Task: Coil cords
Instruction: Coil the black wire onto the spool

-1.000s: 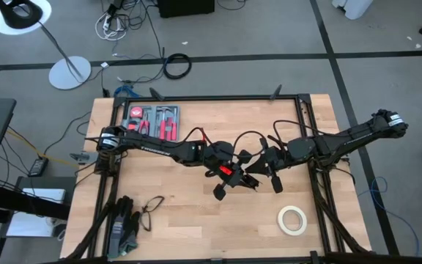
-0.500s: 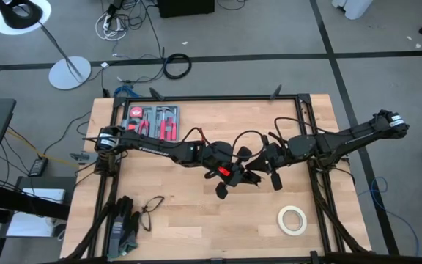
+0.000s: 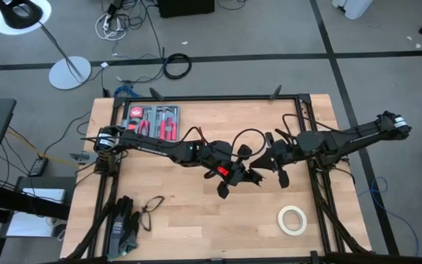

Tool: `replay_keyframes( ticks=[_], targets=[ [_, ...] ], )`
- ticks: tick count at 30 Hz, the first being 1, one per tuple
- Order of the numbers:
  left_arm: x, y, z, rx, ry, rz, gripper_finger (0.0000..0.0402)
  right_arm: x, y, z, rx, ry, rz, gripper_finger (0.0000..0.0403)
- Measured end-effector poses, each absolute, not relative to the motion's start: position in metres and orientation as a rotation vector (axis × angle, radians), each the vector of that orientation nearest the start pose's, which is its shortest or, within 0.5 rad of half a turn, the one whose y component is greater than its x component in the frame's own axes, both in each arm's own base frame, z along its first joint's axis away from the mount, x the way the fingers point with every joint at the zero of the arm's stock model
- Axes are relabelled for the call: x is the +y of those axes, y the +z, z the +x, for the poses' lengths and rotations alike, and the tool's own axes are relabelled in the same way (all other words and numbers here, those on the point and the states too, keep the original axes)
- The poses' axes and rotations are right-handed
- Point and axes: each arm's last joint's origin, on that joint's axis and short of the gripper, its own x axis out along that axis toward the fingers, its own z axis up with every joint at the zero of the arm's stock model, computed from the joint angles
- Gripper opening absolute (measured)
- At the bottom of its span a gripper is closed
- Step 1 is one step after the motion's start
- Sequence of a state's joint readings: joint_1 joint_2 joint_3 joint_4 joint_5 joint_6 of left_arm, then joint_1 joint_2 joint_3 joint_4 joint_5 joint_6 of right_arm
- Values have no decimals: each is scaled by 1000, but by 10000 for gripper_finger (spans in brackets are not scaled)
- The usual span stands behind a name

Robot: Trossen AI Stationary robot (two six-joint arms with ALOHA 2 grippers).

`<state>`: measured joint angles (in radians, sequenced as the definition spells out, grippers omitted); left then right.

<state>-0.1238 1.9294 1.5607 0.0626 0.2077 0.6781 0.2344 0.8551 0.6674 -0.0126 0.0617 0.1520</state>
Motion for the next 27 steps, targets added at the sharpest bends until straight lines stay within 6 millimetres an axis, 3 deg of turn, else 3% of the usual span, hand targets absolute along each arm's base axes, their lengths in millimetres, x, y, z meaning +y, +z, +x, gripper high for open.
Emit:
replay_keyframes(
  ticks=[3, 5, 13, 17, 22, 27],
  targets=[
    [-63, 289, 450, 184, -428, 651, 0, 42, 295, 189, 233, 203, 123, 7],
    [-62, 288, 450, 194, -426, 648, 0, 40, 293, 189, 251, 111, 75, 7],
    [-63, 285, 450, 226, -420, 632, 0, 38, 286, 194, 297, 53, -65, 7],
    [-62, 284, 450, 245, -400, 613, 0, 35, 284, 194, 313, -62, -149, 7],
    [-63, 284, 450, 240, -418, 592, 0, 38, 291, 195, 237, 38, -160, 7],
    [-62, 285, 447, 272, -426, 586, 0, 44, 304, 190, 287, 77, -109, 7]
  ],
)
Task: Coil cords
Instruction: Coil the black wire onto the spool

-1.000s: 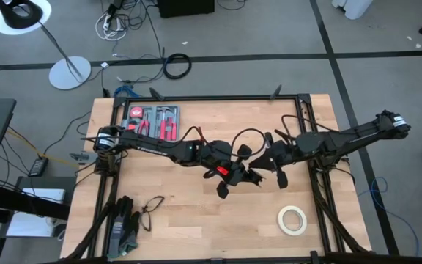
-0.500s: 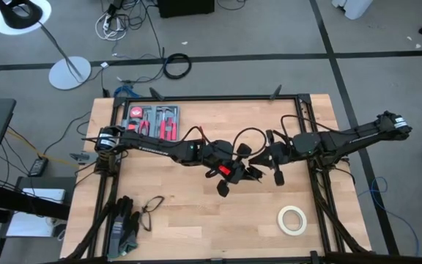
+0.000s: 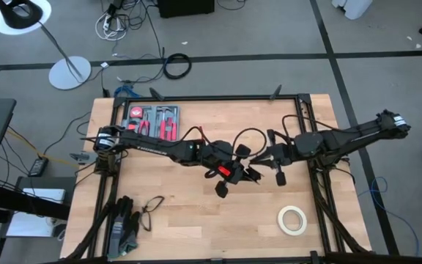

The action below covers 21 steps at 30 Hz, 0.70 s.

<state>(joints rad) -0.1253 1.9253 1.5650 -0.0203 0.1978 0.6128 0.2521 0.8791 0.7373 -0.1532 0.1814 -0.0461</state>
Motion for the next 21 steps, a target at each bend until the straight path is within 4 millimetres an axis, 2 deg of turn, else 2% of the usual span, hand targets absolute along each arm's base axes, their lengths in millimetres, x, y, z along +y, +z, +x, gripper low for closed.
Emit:
replay_keyframes(
  ticks=[9, 16, 21],
  targets=[
    [-55, 302, 433, 315, -394, 575, 0, 57, 318, 183, 272, 22, -113, 6],
    [-57, 298, 427, 404, -394, 551, 0, 58, 316, 182, 287, 24, -100, 6],
    [-59, 298, 427, 403, -386, 552, 0, 57, 316, 182, 292, 16, -90, 6]
  ],
)
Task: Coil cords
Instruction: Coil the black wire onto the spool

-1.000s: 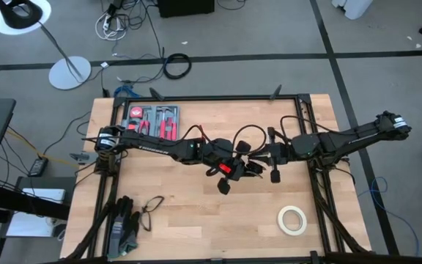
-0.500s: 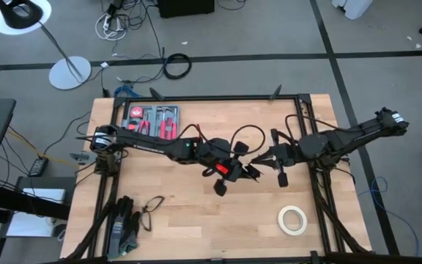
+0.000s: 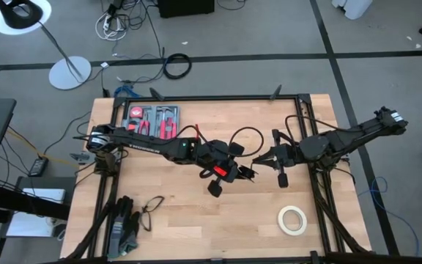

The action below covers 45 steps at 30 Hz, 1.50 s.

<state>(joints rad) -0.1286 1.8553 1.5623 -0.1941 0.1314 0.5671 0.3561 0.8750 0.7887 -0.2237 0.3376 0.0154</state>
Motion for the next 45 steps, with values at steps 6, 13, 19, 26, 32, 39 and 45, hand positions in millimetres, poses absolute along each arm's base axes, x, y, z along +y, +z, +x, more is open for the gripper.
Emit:
replay_keyframes(
  ticks=[6, 13, 19, 26, 32, 39, 45],
  targets=[
    [-60, 297, 430, 383, -400, 524, 0, 54, 314, 191, 284, 28, -121, 5],
    [-64, 292, 432, 387, -413, 521, 0, 43, 309, 206, 294, 61, -203, 5],
    [-66, 293, 432, 371, -436, 515, 0, 37, 313, 211, 233, 104, -240, 5],
    [-65, 292, 432, 385, -431, 510, 0, 31, 315, 213, 222, 91, -254, 6],
    [-66, 288, 431, 395, -428, 542, 0, 31, 302, 217, 294, 100, -244, 6],
    [-68, 287, 432, 366, -458, 578, 0, 35, 294, 231, 272, 147, -229, 6],
    [-69, 288, 431, 336, -534, 573, 0, 36, 292, 233, 262, 234, -237, 7]
  ],
)
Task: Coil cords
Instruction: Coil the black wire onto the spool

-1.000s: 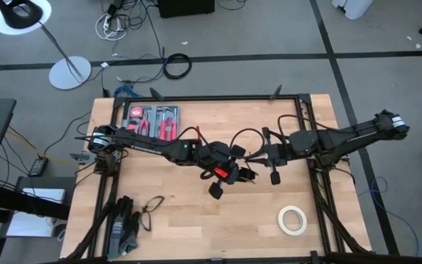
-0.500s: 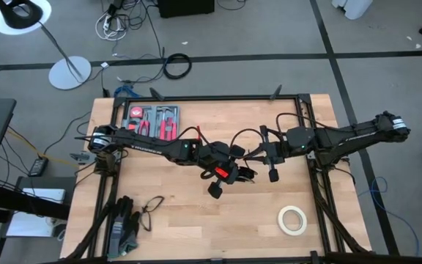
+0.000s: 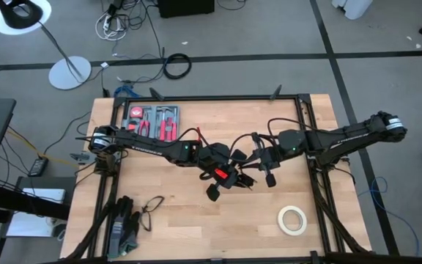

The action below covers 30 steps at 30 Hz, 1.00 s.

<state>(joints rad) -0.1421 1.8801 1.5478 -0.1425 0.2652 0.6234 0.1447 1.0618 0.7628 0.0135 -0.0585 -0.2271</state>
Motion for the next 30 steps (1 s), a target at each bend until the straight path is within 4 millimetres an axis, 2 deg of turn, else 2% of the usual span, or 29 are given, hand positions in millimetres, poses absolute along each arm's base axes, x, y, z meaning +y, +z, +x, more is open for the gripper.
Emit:
replay_keyframes(
  ticks=[4, 9, 15, 22, 30],
  targets=[
    [-69, 288, 432, 333, -527, 574, 0, 33, 285, 235, 320, 234, -197, 23],
    [-71, 294, 432, 287, -539, 586, 0, 32, 275, 235, 415, 209, -174, 70],
    [-74, 296, 433, 263, -516, 637, 0, 30, 274, 236, 427, 200, -116, 111],
    [-74, 297, 433, 245, -496, 648, 0, 32, 274, 233, 447, 258, -37, 109],
    [-77, 301, 432, 225, -509, 640, 0, 36, 260, 222, 518, 230, 21, 98]
  ],
)
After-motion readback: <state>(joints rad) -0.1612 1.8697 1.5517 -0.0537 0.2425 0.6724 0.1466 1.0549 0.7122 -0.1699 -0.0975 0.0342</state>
